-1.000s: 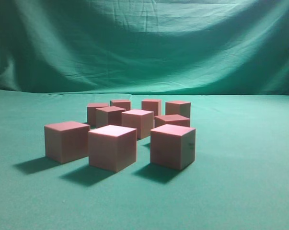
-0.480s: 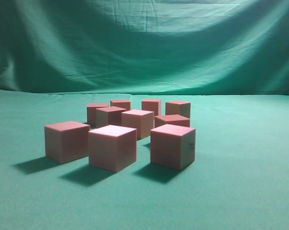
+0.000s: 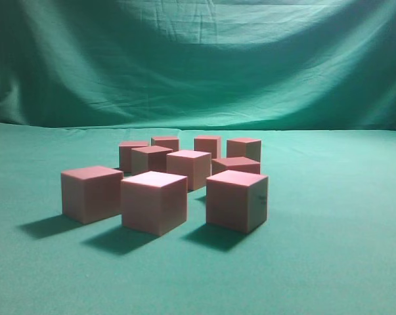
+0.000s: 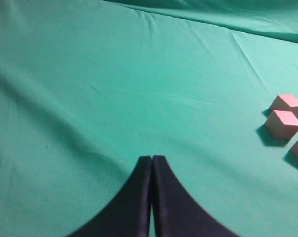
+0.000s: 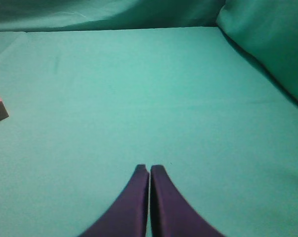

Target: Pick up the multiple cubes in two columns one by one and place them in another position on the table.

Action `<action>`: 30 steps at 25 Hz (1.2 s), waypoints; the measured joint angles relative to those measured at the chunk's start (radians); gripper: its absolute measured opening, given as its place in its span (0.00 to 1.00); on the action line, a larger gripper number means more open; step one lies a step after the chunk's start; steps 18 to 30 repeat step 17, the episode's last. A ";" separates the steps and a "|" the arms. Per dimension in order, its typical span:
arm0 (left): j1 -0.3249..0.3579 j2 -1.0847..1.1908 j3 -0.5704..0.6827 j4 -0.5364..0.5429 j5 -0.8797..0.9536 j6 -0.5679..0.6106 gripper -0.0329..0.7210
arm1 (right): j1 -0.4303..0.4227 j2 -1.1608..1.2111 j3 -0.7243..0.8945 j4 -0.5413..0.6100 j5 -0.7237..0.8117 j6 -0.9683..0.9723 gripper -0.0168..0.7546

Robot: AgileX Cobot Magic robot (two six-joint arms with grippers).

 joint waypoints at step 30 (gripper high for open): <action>0.000 0.000 0.000 0.000 0.000 0.000 0.04 | -0.001 0.000 0.000 0.000 0.003 0.000 0.02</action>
